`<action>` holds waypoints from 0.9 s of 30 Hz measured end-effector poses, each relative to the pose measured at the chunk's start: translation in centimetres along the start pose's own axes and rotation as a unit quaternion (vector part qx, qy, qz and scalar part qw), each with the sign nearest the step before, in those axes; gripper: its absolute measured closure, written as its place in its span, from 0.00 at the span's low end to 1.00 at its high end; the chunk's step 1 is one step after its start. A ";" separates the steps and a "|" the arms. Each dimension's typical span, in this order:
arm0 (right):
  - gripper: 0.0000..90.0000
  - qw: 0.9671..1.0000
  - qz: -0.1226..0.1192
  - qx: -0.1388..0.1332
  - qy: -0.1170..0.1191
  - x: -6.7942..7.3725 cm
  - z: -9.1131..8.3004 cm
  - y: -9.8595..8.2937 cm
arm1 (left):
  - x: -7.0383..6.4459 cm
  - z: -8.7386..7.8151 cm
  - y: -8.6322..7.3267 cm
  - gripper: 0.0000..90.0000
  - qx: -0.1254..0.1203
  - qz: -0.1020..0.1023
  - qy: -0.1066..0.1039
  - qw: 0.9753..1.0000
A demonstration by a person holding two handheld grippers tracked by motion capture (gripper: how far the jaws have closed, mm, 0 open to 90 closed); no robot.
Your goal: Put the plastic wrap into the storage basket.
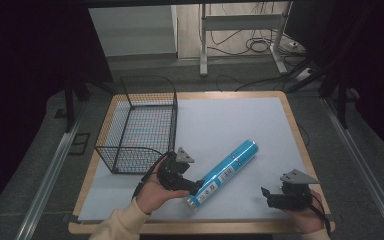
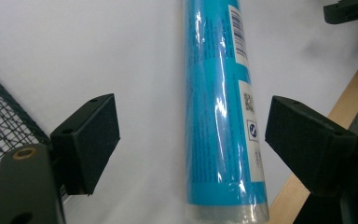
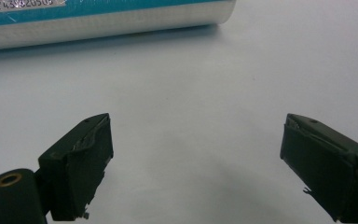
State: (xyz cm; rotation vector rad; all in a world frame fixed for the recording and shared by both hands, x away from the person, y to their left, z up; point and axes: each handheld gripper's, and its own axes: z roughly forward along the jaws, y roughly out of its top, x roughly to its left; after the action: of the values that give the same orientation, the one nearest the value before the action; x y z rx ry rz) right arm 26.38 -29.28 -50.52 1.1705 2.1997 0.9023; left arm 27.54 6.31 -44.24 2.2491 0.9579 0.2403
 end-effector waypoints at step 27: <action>0.11 1.000 0.001 -0.005 0.003 0.2 -0.2 0.2 | -0.9 2.9 3.6 0.18 0.033 0.011 0.002 0.999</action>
State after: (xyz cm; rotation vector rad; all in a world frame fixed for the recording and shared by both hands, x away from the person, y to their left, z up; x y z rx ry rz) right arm 26.27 -29.12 -50.30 1.1667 2.1958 0.9179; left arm 30.15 2.30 -44.03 2.3201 0.9574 0.2268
